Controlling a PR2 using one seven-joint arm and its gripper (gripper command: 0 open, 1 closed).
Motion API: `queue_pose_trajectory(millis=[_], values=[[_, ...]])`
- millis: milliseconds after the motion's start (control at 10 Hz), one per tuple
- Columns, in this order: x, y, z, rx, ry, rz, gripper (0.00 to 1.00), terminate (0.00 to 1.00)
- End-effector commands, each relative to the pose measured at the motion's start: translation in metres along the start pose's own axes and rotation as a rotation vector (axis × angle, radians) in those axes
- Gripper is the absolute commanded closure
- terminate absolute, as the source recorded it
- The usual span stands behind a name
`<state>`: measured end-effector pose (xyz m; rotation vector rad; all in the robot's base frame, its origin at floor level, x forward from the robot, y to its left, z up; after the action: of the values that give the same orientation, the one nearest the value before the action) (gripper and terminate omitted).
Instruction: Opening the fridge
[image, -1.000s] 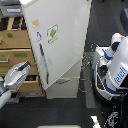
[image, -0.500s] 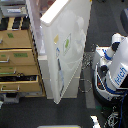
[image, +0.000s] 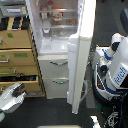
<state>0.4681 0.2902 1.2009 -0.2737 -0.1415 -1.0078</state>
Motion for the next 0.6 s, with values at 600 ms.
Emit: queue_pose_trajectory(millis=[600], values=[[0.673,-0.089,-0.254,0.042,0.338,0.204,0.0,0.0]])
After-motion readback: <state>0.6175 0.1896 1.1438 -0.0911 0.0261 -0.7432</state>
